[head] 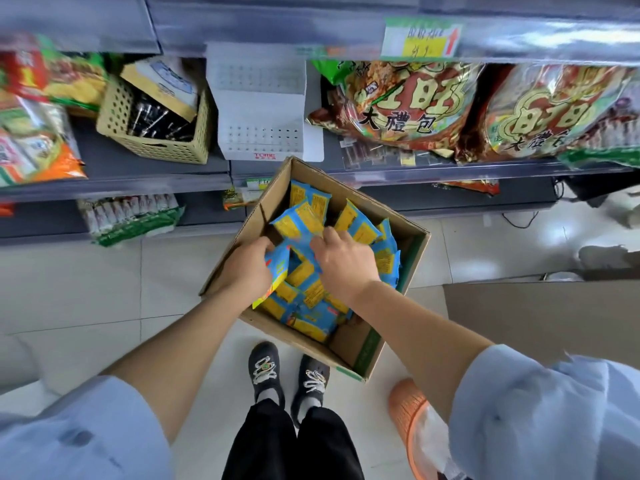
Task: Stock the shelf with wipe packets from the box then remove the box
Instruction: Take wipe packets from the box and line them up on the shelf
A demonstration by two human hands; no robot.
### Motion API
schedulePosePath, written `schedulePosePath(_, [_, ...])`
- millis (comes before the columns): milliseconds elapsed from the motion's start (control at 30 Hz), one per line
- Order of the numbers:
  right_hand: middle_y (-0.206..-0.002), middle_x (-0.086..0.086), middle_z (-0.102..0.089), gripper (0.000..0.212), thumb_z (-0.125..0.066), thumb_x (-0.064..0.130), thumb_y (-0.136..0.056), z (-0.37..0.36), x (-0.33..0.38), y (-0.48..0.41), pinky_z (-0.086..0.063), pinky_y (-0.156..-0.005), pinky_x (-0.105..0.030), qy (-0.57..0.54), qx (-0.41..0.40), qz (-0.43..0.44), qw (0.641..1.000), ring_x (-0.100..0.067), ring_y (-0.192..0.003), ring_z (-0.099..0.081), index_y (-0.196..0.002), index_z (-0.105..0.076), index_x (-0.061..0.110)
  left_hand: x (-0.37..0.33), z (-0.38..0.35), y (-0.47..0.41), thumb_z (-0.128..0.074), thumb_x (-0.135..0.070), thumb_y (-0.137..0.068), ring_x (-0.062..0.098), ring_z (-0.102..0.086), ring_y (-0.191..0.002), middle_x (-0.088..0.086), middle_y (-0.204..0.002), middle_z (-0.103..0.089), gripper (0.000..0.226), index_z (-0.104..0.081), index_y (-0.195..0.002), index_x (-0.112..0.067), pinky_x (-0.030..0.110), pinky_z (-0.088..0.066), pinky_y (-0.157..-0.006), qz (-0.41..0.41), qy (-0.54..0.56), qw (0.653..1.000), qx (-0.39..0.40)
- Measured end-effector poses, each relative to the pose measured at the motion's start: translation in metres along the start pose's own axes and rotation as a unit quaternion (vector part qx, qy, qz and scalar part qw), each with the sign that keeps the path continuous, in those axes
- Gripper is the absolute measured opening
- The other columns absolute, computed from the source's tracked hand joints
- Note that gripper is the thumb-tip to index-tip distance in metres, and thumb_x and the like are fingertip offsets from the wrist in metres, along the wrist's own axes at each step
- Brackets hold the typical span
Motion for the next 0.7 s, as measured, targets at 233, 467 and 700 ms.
schedulePosePath(233, [-0.108,-0.003,-0.051,0.036,-0.065,0.016,-0.088,-0.067,0.012,0.0,-0.041,-0.058,-0.035,-0.017,0.222,0.025,0.975,-0.024,-0.102,-0.052,-0.119,-0.047,0.018,0.013,-0.016,-0.004,-0.056,-0.005,-0.087,0.03,-0.056,-0.101,0.005,-0.117,-0.056,0.044,-0.048,-0.125,-0.026,0.036,-0.043,-0.068,0.015,-0.03,0.999,0.001])
schedulePosePath(467, [-0.157,-0.008,-0.009,0.091,-0.072,0.011,-0.08,-0.072,0.014,-0.043,-0.029,-0.111,-0.04,0.073,0.181,0.114,0.974,-0.028,-0.144,-0.015,-0.151,-0.015,0.024,0.015,-0.022,-0.012,-0.055,-0.007,-0.091,0.03,-0.055,-0.109,0.007,-0.123,-0.055,0.041,-0.046,-0.129,-0.017,0.041,-0.049,-0.081,0.007,-0.025,1.0,-0.013])
schedulePosePath(700, [-0.132,-0.009,-0.039,0.053,-0.066,0.016,-0.088,-0.088,0.014,-0.05,-0.043,-0.072,-0.035,0.15,0.319,0.104,0.93,-0.029,-0.115,-0.045,-0.136,-0.046,0.023,0.014,-0.02,-0.011,-0.061,-0.018,-0.092,0.031,-0.058,-0.101,0.011,-0.112,-0.06,0.033,-0.048,-0.121,-0.011,0.042,-0.049,-0.077,0.018,-0.016,1.0,-0.019])
Point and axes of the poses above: each hand's wrist, its own y-axis away from the middle knuckle, its own z-axis out of the back of the hand, x = y × z, the point moved 5 cm from there along -y, towards the middle knuckle
